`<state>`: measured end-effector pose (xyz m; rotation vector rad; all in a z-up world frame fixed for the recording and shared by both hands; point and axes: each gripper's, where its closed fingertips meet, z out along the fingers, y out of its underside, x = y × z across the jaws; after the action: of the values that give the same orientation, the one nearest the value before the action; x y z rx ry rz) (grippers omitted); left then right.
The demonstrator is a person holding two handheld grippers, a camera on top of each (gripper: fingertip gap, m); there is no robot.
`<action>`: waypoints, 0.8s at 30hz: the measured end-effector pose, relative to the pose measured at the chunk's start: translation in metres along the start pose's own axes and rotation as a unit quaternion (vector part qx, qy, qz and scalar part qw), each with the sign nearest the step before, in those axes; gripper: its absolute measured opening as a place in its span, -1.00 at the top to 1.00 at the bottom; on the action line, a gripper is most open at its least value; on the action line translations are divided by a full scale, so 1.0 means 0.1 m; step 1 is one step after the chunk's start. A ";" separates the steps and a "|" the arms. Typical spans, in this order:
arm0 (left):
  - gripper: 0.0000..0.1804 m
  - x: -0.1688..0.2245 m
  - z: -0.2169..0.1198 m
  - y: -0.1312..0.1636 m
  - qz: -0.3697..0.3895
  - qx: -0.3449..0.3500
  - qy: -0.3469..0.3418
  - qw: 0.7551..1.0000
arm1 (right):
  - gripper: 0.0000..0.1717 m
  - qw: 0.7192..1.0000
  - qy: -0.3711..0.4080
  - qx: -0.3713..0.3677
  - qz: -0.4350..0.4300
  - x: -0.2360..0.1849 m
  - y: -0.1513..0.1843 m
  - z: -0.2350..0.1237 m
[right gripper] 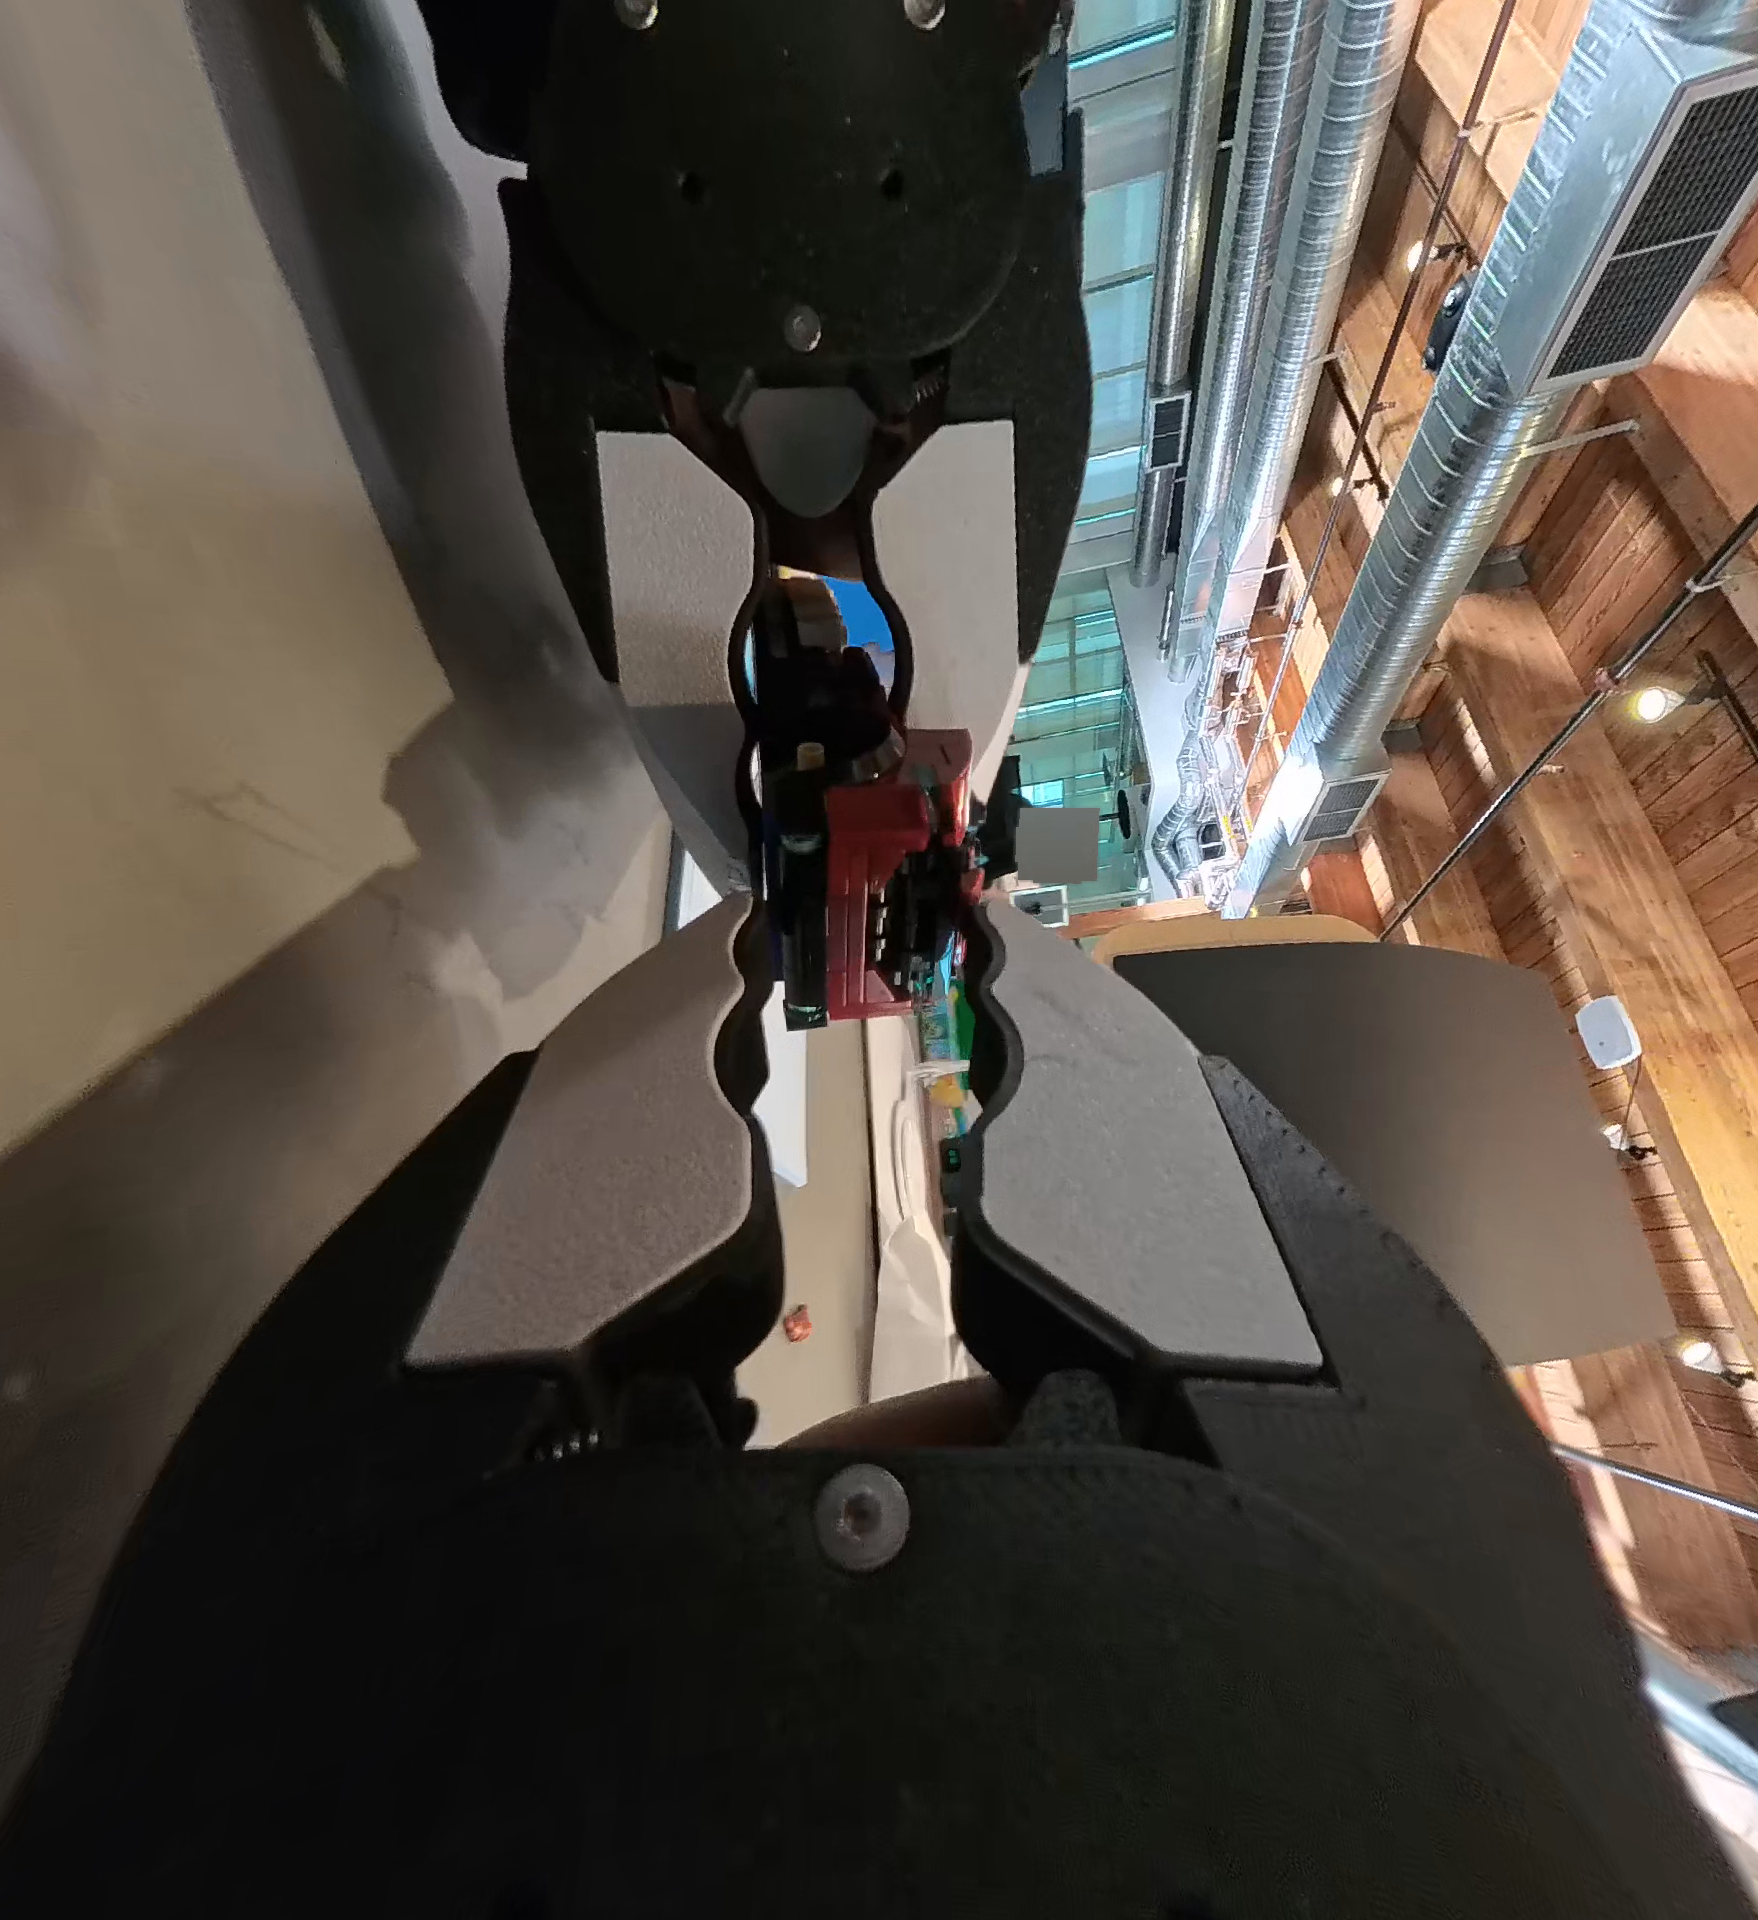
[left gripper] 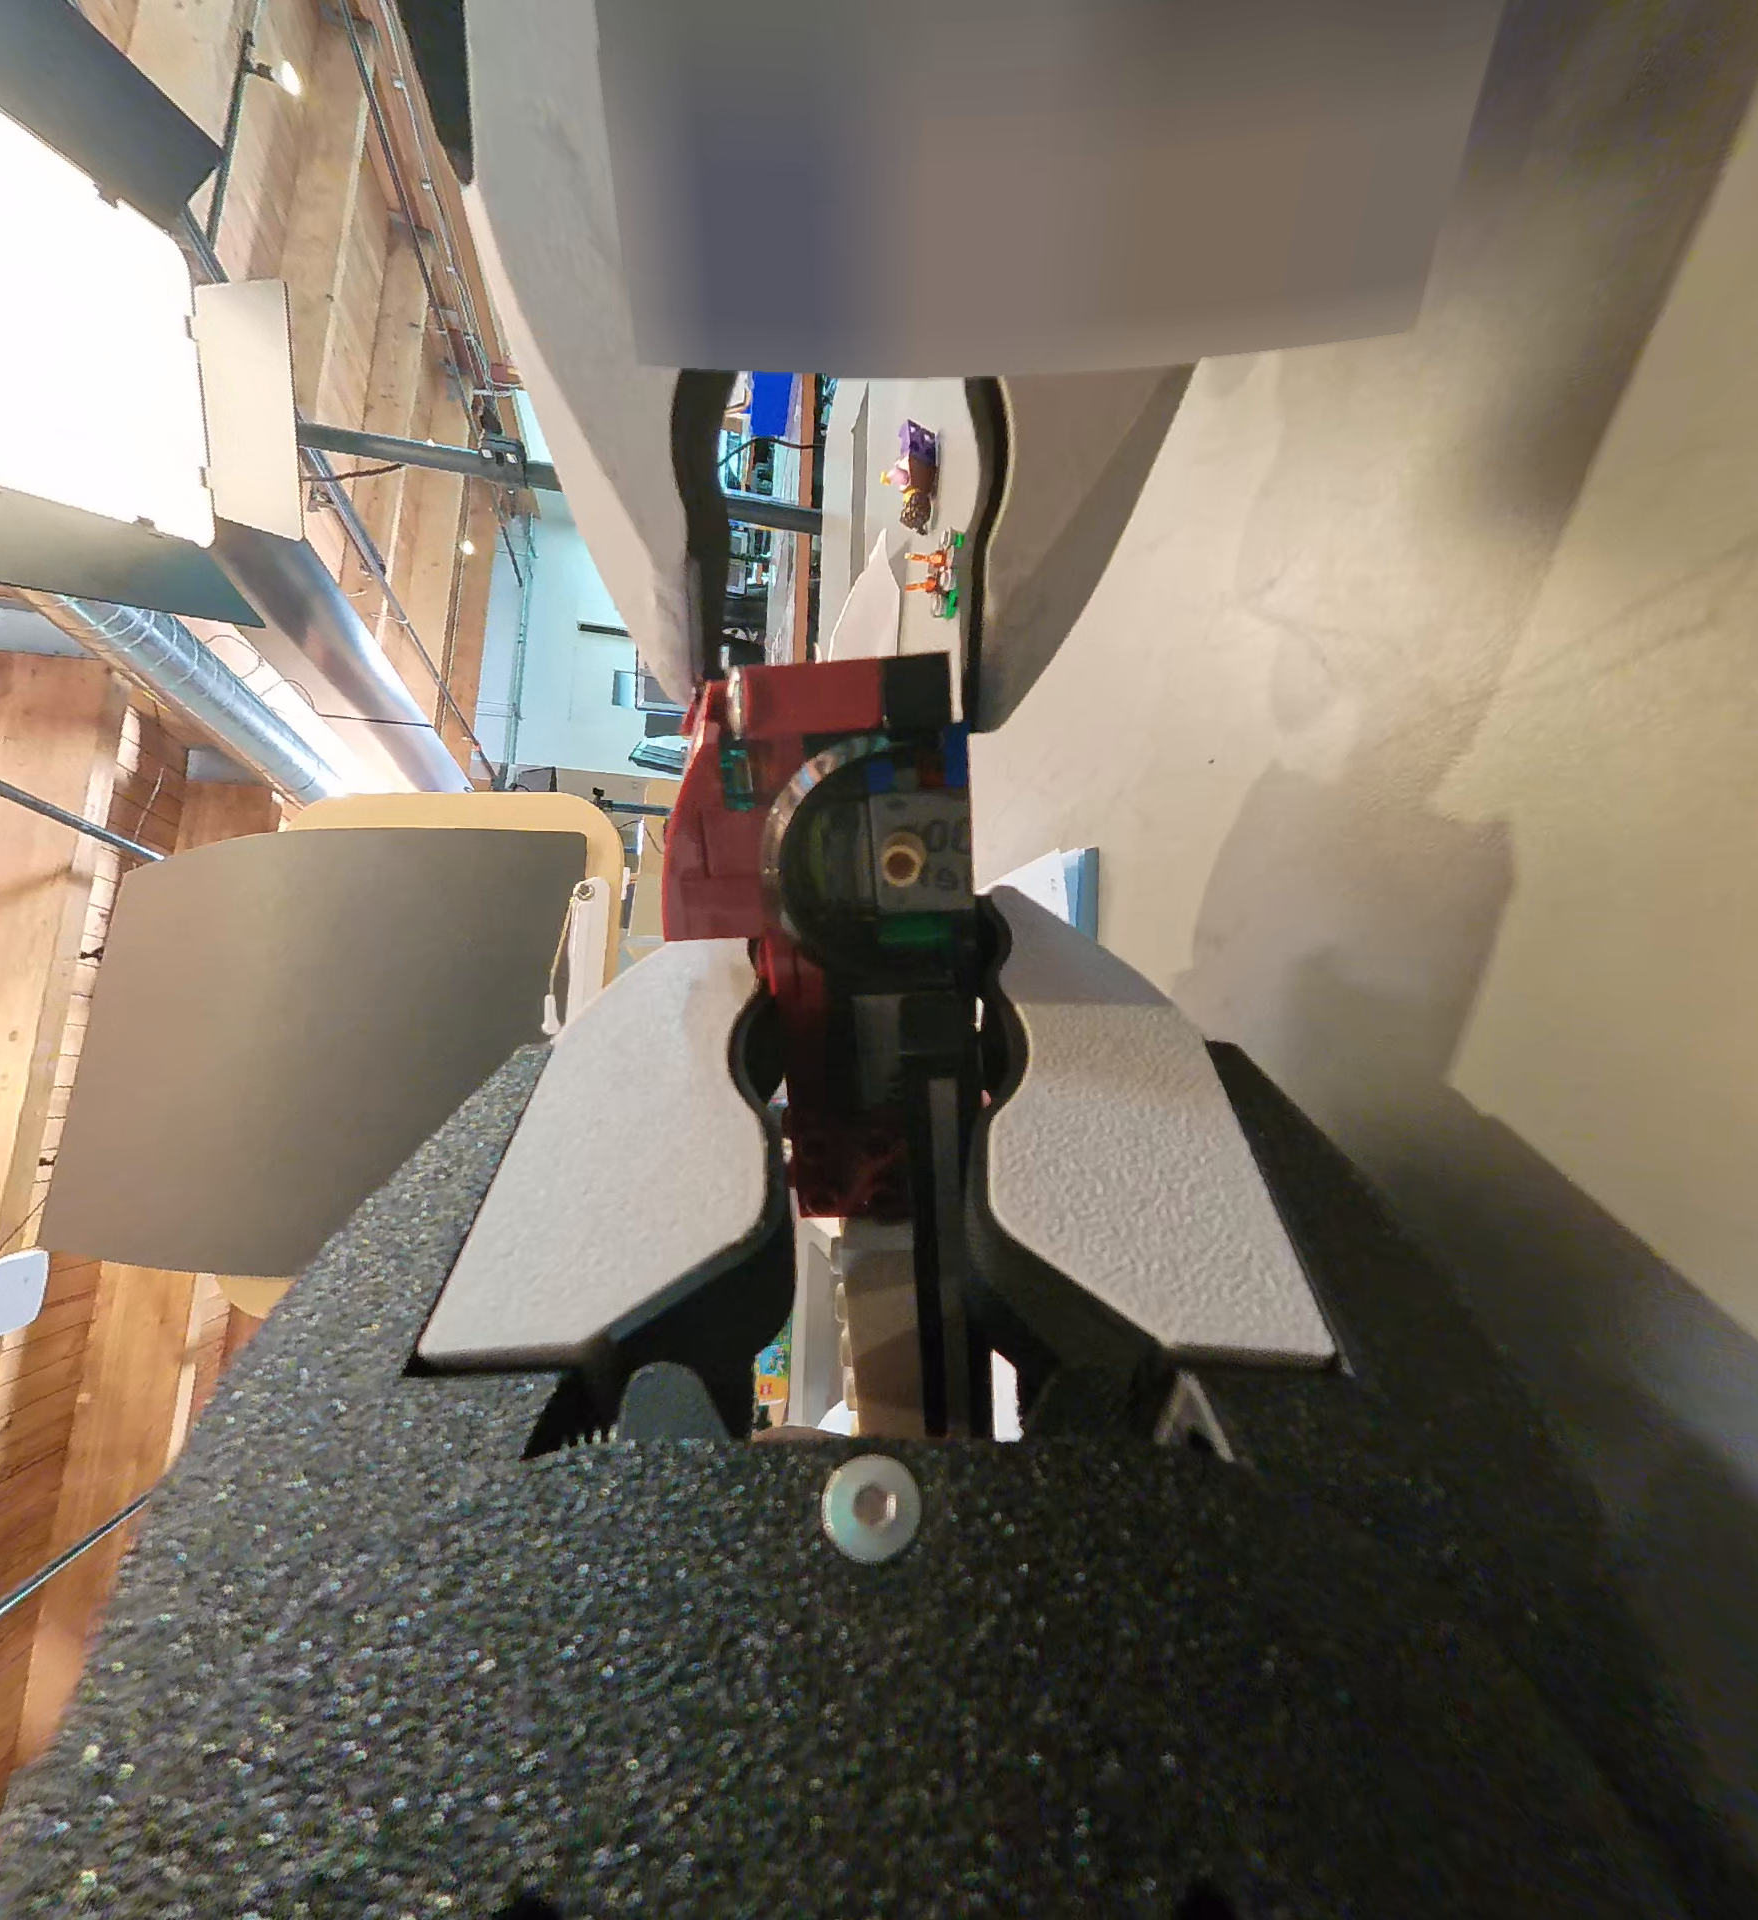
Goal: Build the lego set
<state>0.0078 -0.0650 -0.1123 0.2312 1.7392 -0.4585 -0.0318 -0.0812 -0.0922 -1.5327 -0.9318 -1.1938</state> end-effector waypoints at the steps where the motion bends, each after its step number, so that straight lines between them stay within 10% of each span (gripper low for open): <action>1: 0.62 0.00 0.00 0.00 -0.004 0.001 0.001 1.000 | 0.58 1.000 0.000 0.000 0.005 0.00 0.00 0.00; 24: 0.62 -0.01 0.00 -0.05 0.018 0.002 0.001 1.000 | 0.56 1.000 0.008 0.010 -0.021 -0.03 0.00 0.00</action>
<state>0.0065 -0.0696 -0.1101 0.2654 1.7332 -0.4343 -0.0325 -0.0815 -0.0951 -1.4925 -0.9667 -1.2206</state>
